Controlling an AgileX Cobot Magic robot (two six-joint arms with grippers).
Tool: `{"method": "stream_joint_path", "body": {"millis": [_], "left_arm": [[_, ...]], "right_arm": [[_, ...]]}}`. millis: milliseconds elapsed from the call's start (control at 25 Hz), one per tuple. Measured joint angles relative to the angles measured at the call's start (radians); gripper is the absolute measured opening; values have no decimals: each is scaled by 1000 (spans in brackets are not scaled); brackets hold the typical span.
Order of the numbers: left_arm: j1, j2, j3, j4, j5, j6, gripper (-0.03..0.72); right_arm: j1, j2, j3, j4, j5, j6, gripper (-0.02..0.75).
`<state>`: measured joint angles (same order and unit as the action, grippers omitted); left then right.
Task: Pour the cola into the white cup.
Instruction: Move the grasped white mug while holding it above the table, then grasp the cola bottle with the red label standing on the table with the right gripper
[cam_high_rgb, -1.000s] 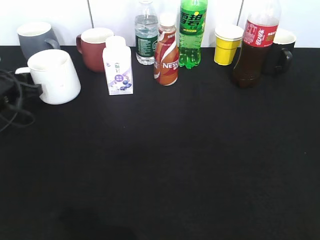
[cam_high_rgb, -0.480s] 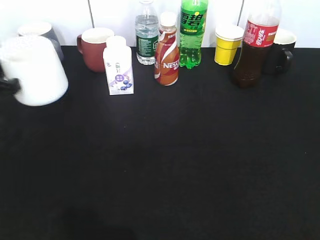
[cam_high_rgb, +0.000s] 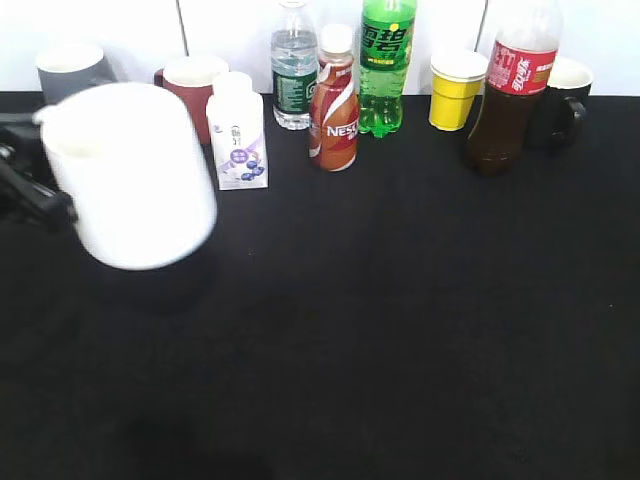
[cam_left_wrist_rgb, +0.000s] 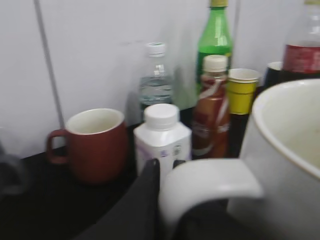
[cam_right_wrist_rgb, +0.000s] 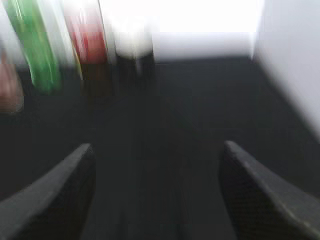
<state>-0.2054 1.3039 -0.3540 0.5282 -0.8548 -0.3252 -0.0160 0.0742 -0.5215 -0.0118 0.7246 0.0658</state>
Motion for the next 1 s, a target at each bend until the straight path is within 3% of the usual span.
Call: {"method": "stream_joint_path", "body": {"millis": [240,440,560,680,840,1000], "left_arm": [[-7,1,0,1,0,0,41],[-7,1,0,2,1,0,41],[-7,1,0,2,1,0,41],[-7,1,0,3,1,0,41],[-7,1,0,3,22,0,41],[-7,1,0,3,23,0,41]], "right_arm": [[0,466,242,-2,-947,0,585],[1,1049,248,-57,-1458,0,585],[94,1309,177,-28,-1576,-8,585],[225,1505,73,90,-1666,-102,585],[238,1709,-35,89,-1800,-56,662],[238,1862,-175,90,-1813,-42,670]]}}
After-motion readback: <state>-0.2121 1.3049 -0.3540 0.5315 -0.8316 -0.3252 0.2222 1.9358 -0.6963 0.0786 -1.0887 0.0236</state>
